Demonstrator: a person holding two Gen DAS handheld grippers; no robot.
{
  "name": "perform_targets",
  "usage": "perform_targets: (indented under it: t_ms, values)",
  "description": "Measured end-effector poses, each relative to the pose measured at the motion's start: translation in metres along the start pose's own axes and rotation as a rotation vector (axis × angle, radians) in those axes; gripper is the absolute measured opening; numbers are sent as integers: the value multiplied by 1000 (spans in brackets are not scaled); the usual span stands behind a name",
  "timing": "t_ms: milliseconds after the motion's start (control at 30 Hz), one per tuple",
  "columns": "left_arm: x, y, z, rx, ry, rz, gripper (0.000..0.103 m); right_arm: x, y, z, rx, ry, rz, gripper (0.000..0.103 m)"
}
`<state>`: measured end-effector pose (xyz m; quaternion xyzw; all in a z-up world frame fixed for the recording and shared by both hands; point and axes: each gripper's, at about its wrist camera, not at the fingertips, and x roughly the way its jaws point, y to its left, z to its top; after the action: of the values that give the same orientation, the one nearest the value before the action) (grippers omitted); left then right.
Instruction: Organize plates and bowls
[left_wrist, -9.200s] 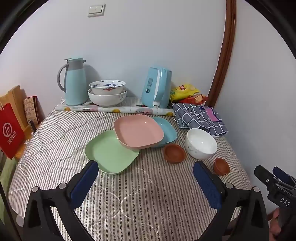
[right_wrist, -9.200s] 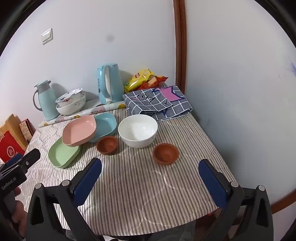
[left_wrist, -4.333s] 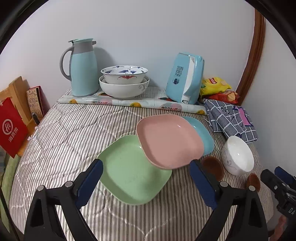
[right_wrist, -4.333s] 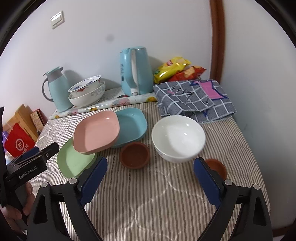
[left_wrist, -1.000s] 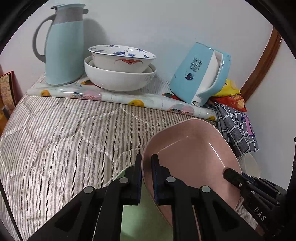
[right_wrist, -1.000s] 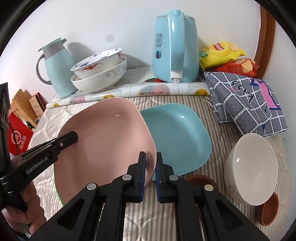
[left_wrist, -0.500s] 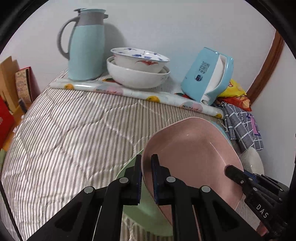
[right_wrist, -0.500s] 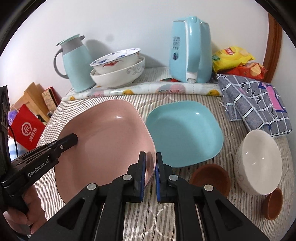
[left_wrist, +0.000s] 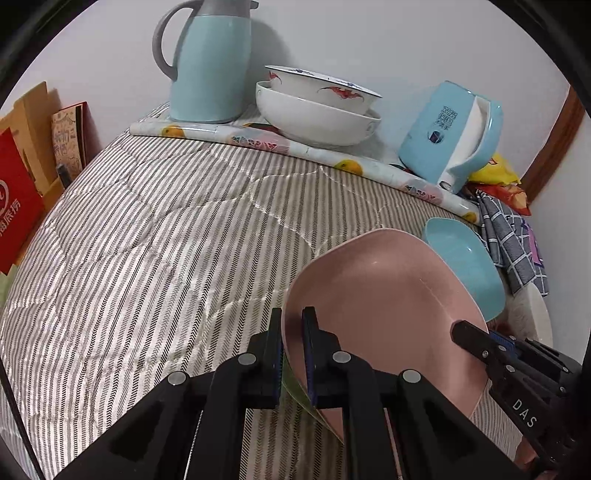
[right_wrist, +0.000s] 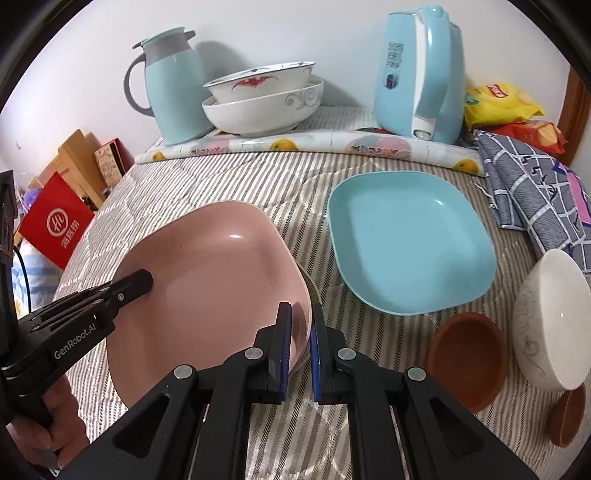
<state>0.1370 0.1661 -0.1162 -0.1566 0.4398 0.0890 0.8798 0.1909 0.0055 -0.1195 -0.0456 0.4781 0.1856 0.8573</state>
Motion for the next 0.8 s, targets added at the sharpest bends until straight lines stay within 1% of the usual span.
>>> perform_targets:
  t_ms: [100, 200, 367, 433, 633, 700, 733, 767, 800]
  values:
    - [0, -2, 0, 9, -5, 13, 11, 4, 2, 2, -23, 5, -25, 9]
    - [-1, -5, 0, 16, -4, 25, 11, 5, 2, 4, -28, 11, -26, 9]
    - [0, -7, -3, 20, 17, 17, 11, 6, 3, 4, -67, 18, -55, 10]
    - [1, -8, -6, 24, 15, 24, 11, 4, 3, 4, -72, 11, -54, 11]
    - [-4, -6, -11, 10, 28, 9, 14, -2, 5, 3, -83, -8, -60, 12]
    - [-6, -6, -12, 5, 39, -8, 23, -7, 4, 3, -78, -16, -53, 17]
    - [-7, -6, -13, 1, 39, -14, 25, -9, 4, 2, -75, -21, -51, 21]
    - [-10, -7, -14, -2, 38, -15, 29, -13, 3, 1, -69, -28, -54, 28]
    - [-12, -8, -14, 2, 36, -9, 32, -16, 3, 0, -67, -34, -55, 33]
